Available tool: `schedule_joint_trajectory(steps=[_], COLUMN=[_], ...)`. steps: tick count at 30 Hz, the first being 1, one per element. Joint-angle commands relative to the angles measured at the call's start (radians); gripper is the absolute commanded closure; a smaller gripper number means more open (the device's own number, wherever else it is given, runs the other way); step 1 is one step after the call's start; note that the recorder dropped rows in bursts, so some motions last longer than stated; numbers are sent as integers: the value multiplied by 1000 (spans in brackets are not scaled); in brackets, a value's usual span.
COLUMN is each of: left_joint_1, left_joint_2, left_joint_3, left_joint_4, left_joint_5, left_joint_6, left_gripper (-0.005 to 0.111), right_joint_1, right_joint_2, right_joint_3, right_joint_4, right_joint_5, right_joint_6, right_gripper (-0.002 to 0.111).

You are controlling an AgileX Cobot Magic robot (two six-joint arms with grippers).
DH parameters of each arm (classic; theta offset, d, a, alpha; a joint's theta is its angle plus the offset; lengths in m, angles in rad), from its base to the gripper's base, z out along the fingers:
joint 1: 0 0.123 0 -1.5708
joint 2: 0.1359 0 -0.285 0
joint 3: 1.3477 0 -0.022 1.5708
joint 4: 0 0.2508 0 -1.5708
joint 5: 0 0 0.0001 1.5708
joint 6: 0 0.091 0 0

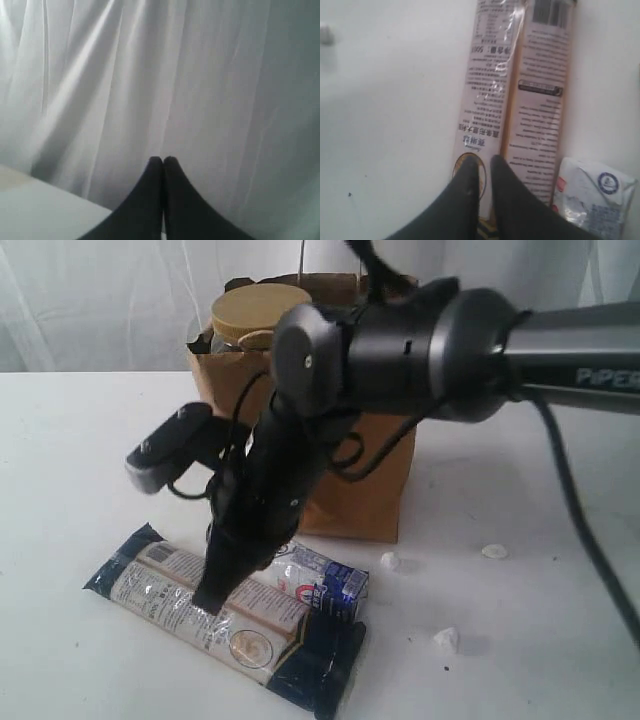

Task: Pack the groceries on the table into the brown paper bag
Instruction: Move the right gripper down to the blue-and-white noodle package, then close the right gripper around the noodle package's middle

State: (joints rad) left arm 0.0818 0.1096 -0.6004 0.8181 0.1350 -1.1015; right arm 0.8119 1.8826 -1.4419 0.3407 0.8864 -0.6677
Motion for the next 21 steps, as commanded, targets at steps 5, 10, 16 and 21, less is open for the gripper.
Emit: schedule_joint_trajectory(steps=[5, 10, 16, 21], left_joint_1=[-7, -7, -7, -7], left_joint_2=[-110, -110, -110, -110], left_joint_3=[289, 401, 427, 427], left_joint_4=[-213, -273, -360, -360], left_joint_5=[-72, -29, 80, 100], left_joint_6=[124, 134, 134, 138], left_gripper=[107, 107, 107, 107], right_joint_1=[53, 86, 94, 94], right_joint_2=[64, 64, 169, 335], right_joint_3=[0, -3, -81, -316], right_joint_4=[1, 5, -1, -165], right_joint_5=[-111, -345, -331, -161], right_joint_6=[-71, -32, 145, 243], right_gripper=[34, 29, 29, 29])
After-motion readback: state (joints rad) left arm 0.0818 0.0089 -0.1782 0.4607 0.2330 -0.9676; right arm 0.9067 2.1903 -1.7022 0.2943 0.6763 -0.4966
